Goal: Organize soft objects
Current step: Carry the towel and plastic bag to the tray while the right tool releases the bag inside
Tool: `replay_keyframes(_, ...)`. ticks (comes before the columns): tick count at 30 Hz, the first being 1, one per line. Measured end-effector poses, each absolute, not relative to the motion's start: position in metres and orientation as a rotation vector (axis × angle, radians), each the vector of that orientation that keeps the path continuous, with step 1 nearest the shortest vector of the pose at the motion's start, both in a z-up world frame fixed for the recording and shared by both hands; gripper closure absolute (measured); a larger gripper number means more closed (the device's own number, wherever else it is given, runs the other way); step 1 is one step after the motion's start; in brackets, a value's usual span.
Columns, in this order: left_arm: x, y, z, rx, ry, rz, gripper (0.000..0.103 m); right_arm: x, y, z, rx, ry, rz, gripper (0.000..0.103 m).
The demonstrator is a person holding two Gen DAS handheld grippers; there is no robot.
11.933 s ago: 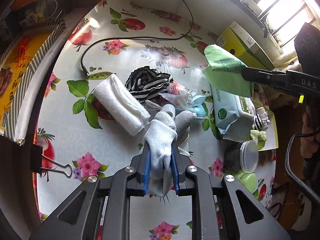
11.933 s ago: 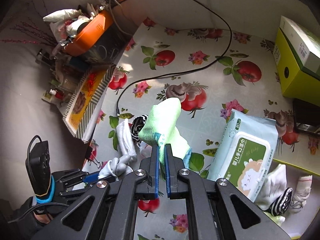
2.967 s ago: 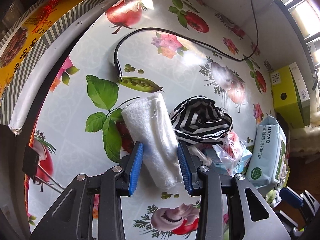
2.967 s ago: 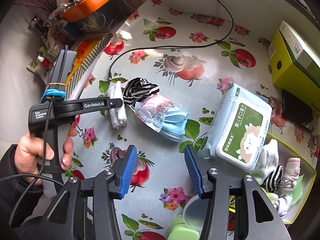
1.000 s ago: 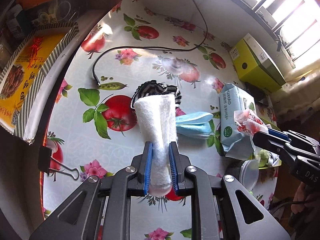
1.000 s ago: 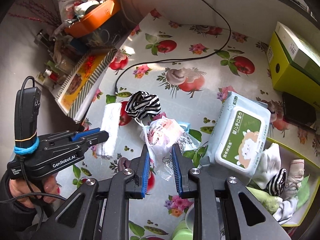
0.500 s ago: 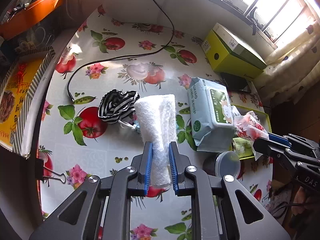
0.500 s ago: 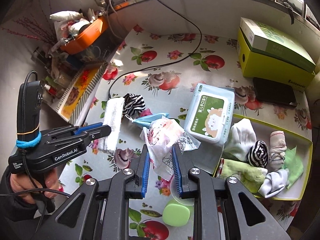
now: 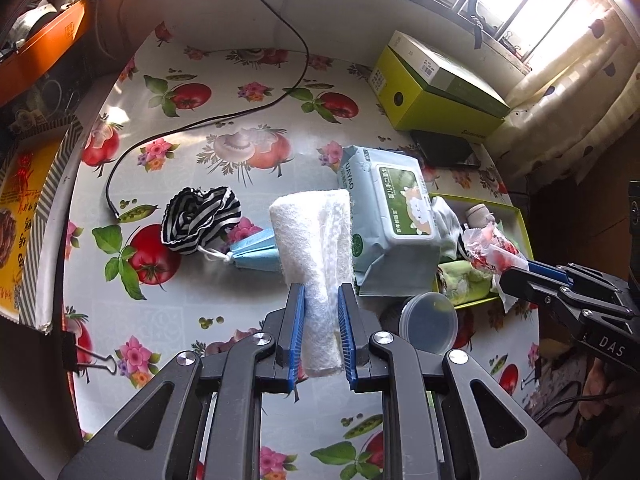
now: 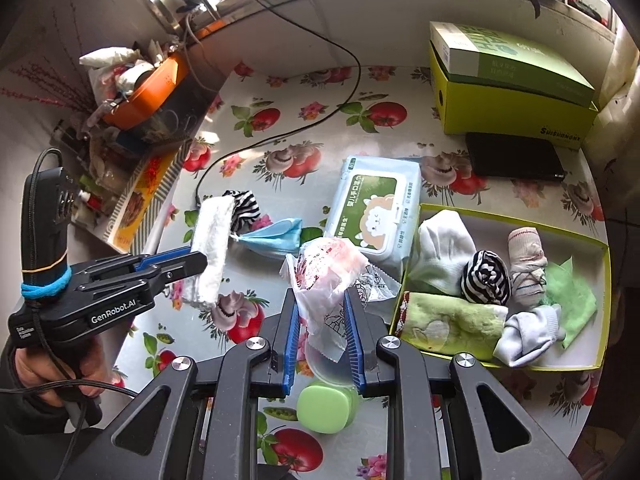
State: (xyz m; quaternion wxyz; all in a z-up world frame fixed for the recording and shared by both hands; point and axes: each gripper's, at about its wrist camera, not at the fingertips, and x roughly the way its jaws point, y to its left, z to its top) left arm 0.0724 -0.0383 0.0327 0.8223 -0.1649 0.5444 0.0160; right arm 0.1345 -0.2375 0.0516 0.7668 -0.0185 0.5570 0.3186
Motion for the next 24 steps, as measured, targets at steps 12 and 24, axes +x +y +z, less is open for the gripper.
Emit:
replay_keyframes(12,0.105,-0.086,0.041,-0.271,1.170,-0.068,0.085,0.150,-0.285,0.047,0.037,1.196,0.600,0.083)
replay_keyframes(24,0.150,-0.154,0.042,-0.150,1.189,-0.208,0.085,0.170,-0.369,0.028,0.126,1.195,0.423,0.083)
